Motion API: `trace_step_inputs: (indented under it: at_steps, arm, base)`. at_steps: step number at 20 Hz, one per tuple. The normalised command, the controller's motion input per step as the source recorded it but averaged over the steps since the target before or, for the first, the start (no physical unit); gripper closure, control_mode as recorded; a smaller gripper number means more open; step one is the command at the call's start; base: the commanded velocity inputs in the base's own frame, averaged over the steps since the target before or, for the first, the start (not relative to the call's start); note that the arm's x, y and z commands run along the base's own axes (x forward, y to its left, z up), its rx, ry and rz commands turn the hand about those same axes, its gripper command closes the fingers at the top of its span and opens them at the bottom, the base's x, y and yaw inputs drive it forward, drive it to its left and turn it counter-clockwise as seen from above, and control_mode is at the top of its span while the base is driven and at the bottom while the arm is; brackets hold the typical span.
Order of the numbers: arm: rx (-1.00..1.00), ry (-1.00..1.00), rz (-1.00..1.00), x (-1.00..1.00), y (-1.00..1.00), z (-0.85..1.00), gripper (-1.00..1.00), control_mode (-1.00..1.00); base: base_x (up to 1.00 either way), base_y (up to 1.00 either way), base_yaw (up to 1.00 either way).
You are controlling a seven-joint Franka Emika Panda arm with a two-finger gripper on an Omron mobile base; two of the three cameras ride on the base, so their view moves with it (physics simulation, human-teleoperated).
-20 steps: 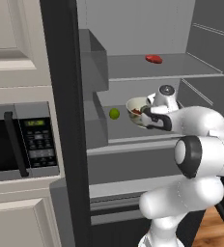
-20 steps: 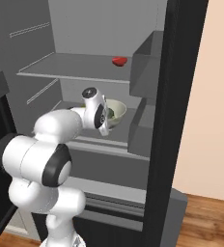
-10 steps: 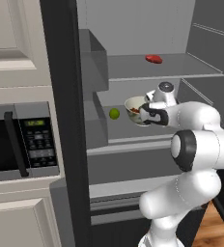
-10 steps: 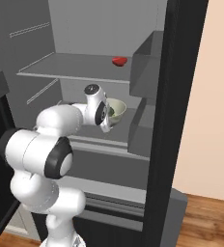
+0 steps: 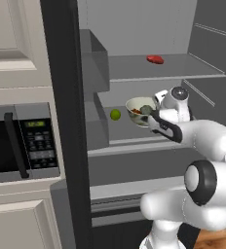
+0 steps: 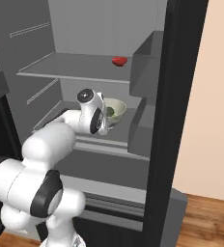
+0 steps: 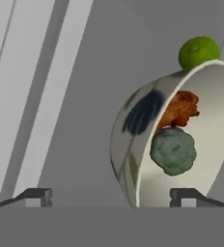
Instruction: Pick the chicken drumstick and broccoli from their plates and place them in the bowl. Then put the bowl in the fridge.
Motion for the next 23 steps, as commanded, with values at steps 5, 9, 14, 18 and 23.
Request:
trace_step_inputs:
  at_steps: [5, 9, 14, 18, 23]
  arm:
    - [0.00, -0.09, 0.00, -0.68, 0.01, 0.36, -1.00, -1.00]
    - [0.05, -0.05, -0.02, -0.73, 0.07, 0.36, -1.00, -1.00]
    - [0.15, -0.07, -0.09, -0.78, 0.17, 0.26, -1.00, -1.00]
    - [0.16, -0.08, -0.12, -0.79, 0.23, 0.20, -1.00, -1.00]
    - [0.16, -0.03, -0.11, -0.77, 0.25, 0.17, -1.00, -1.00]
  base:
    - [0.00, 0.00, 0.00]
    - [0.00, 0.00, 0.00]
    - [0.00, 0.00, 0.00]
    - [0.00, 0.00, 0.00]
    - [0.00, 0.00, 0.00]
